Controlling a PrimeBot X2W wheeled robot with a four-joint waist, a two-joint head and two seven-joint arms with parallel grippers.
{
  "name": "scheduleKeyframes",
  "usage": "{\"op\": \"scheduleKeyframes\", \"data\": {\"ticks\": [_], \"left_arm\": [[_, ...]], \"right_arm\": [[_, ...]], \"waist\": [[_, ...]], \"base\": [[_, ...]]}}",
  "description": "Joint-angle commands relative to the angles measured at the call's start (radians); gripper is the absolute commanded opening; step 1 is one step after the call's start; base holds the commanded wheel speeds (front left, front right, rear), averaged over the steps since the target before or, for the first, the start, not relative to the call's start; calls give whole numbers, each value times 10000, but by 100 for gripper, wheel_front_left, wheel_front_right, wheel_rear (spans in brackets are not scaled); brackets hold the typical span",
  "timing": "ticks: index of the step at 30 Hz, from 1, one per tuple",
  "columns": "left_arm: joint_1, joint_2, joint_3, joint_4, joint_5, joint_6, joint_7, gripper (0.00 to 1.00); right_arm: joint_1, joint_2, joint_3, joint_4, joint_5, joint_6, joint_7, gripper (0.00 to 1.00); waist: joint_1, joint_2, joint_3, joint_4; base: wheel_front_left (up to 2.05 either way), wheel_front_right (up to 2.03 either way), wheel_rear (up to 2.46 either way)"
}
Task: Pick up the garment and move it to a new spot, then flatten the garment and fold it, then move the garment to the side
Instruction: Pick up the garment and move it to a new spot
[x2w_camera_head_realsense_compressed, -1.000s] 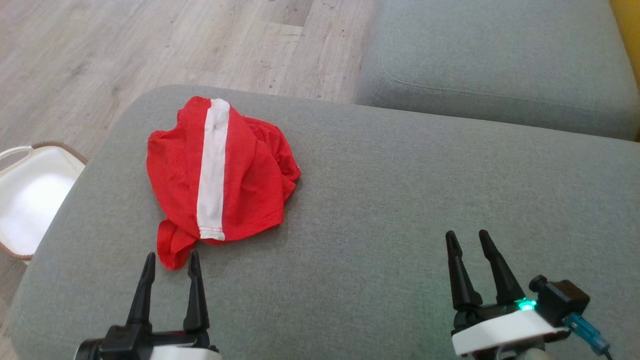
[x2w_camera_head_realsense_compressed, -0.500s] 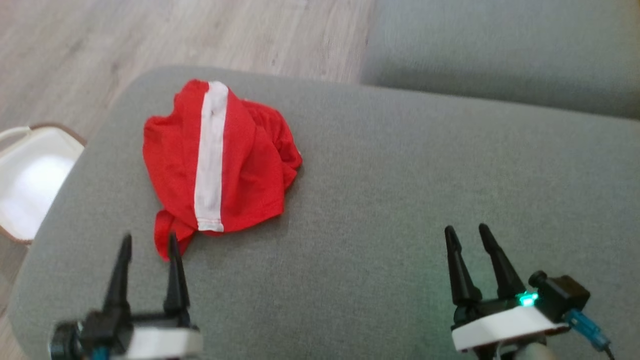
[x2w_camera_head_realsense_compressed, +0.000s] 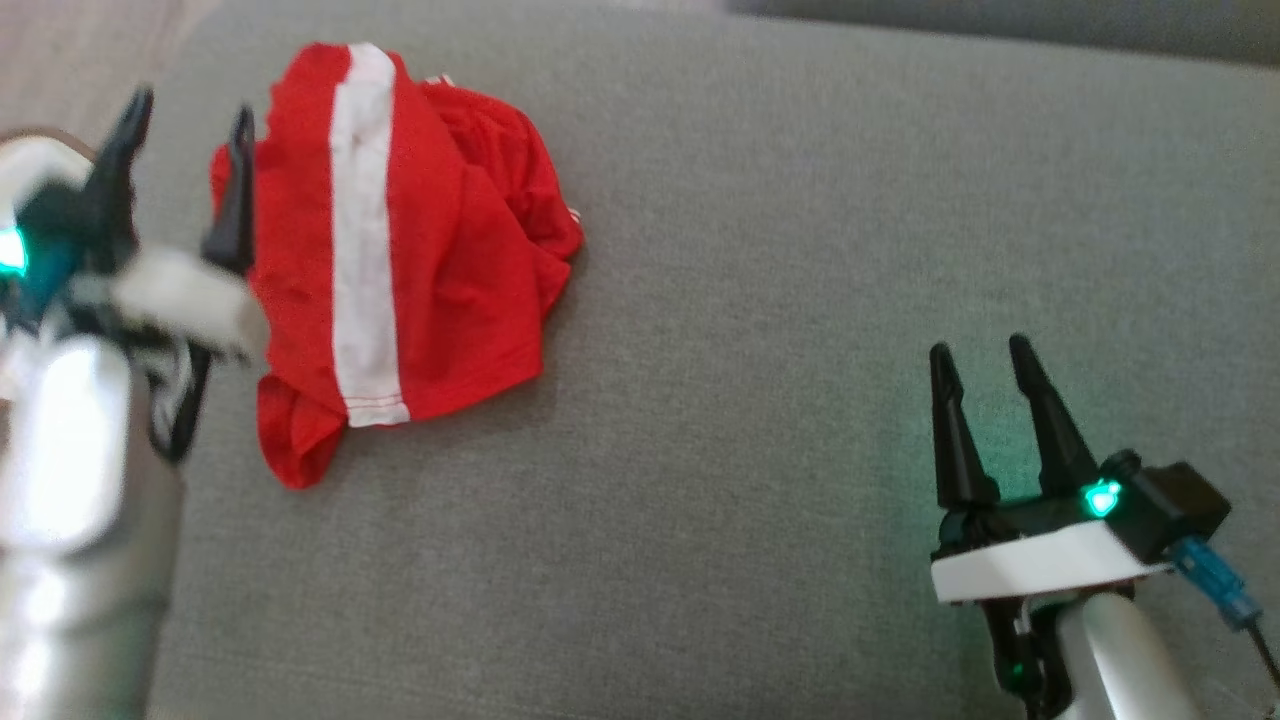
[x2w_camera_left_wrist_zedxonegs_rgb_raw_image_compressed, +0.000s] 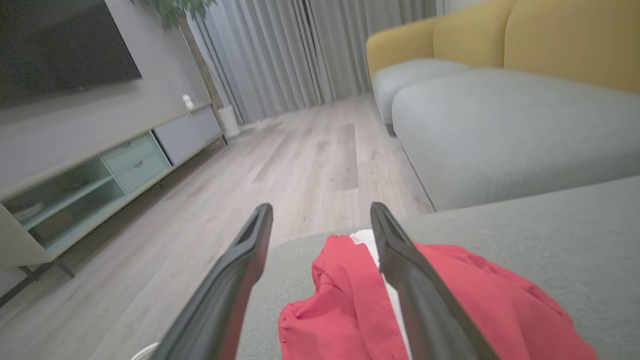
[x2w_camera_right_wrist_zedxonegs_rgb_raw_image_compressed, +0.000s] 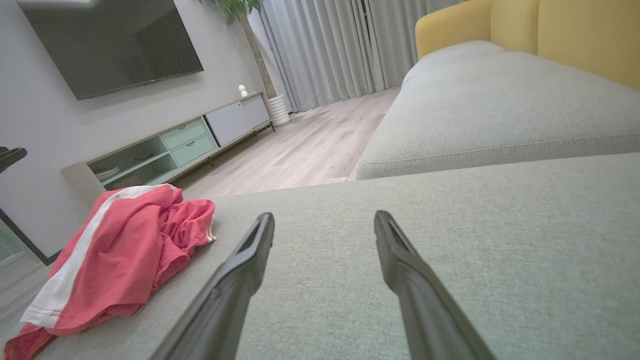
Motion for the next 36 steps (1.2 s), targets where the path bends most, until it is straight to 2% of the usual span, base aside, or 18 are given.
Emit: {"op": "scheduleKeyframes", "data": {"ticks": [1, 6, 9, 17, 22, 24, 28, 36], "left_arm": [[-868, 595, 0, 213, -213, -41, 479, 100], [-2359, 1351, -1852, 1667, -1531, -53, 2170, 100], [-2979, 1749, -2642, 2255, -2304, -55, 2782, 100], [-3938, 2113, -3779, 3660, -3500, -56, 3295, 100], [-4108, 2004, -4050, 4255, -4001, -56, 3256, 100], [-4196, 1993, -4123, 4478, -4234, -56, 3176, 0], [-4436, 2086, -4205, 4809, -4437, -57, 2641, 0], [-5388, 1971, -3617, 4960, -4543, 149, -51, 0]], "right_arm": [[-415, -54, 174, -425, -115, 77, -107, 100], [-578, -54, 134, -581, -241, 77, -107, 100], [-683, -54, 116, -683, -330, 77, -107, 100], [-940, -54, -37, -933, -505, 77, -107, 100], [-1037, -54, -153, -997, -462, 77, -107, 100], [-1063, -54, -167, -991, -449, 77, -107, 100], [-1081, -54, -223, -933, -359, 77, -107, 100], [-976, -54, -153, -747, -41, 77, -107, 100]], "waist": [[-3, 0, 416, -164], [-3, 0, 809, -523], [-3, 0, 1104, -721], [-3, 0, 1816, -1097], [-3, 0, 1961, -1181], [-3, 0, 1970, -1211], [-3, 0, 1777, -1233], [-3, 0, 892, -1246]], "base": [[0, 0, 0], [0, 0, 0], [0, 0, 0], [0, 0, 0], [0, 0, 0], [0, 0, 0], [0, 0, 0], [0, 0, 0]]}}
